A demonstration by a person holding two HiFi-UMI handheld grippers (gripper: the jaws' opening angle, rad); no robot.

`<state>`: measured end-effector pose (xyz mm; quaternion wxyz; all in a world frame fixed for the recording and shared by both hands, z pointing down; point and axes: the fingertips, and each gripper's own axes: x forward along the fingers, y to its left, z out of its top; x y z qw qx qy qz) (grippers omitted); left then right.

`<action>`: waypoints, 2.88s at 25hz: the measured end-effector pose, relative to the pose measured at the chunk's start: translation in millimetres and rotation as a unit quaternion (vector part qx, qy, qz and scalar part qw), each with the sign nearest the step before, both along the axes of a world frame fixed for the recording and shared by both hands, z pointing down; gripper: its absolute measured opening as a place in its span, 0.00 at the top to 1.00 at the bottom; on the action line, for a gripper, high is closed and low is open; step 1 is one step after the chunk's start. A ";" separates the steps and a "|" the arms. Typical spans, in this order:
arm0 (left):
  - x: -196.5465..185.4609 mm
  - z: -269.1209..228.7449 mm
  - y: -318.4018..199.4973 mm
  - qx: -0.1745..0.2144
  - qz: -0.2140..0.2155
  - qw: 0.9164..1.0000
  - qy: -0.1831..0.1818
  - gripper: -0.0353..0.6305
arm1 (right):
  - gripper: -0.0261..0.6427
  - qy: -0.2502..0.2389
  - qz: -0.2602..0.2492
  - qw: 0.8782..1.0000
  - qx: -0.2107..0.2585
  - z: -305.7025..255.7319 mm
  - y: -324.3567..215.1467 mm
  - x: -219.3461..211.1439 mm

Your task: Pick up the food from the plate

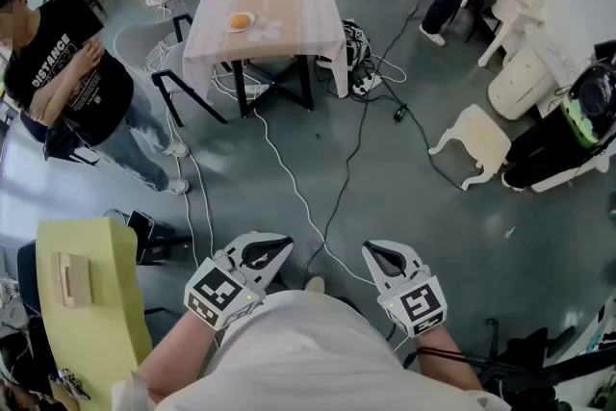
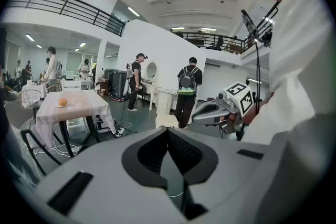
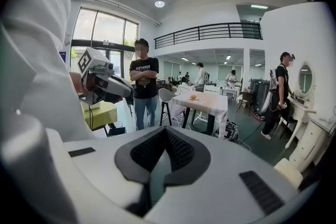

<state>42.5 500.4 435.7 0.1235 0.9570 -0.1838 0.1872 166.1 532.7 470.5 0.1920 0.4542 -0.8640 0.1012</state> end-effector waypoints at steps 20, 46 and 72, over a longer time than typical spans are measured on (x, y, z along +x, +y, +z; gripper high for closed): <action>-91.6 16.7 -133.4 -0.020 -0.031 0.999 0.018 0.93 | 0.94 0.015 -0.013 1.000 0.000 -0.8 -154.1 -82.1; -144.7 15.4 -478.0 0.001 -0.119 0.993 0.026 0.80 | 0.73 0.012 -0.097 0.995 -0.009 -4.1 -492.7 -138.0; -117.1 164.9 -893.7 0.048 0.009 0.963 -0.264 0.48 | 0.73 0.007 0.015 0.999 -0.044 -15.8 -764.4 -42.4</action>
